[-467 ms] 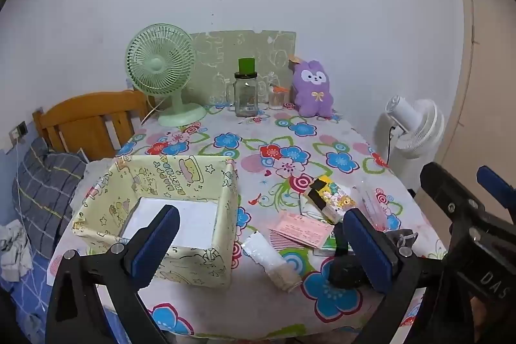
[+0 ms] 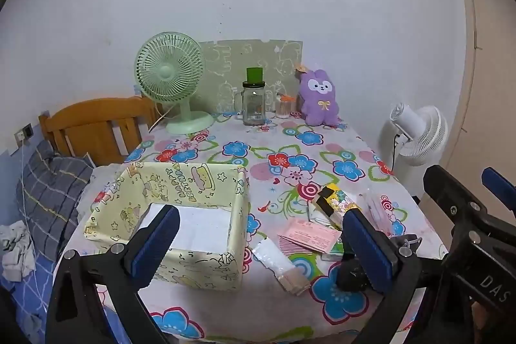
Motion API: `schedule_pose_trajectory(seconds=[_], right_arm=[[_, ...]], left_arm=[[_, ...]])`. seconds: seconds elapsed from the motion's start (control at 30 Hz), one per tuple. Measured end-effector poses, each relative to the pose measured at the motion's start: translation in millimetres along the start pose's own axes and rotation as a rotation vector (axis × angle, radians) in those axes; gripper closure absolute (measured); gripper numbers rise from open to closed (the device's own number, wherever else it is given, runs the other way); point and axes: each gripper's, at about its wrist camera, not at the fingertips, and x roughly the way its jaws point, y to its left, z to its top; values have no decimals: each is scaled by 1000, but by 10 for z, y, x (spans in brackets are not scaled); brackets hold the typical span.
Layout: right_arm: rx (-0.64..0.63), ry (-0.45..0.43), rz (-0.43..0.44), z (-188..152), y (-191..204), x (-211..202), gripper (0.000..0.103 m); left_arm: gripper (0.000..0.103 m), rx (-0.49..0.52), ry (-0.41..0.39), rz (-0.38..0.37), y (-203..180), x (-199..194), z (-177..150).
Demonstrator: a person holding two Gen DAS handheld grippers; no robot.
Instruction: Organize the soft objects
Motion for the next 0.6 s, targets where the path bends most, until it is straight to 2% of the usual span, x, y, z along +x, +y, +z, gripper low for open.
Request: schedule_pose_trajectory(seconds=[0.6], right_arm=[[-4, 5, -13, 71, -5, 13, 0]], left_arm=[[1, 4, 2, 7, 10, -5, -11]])
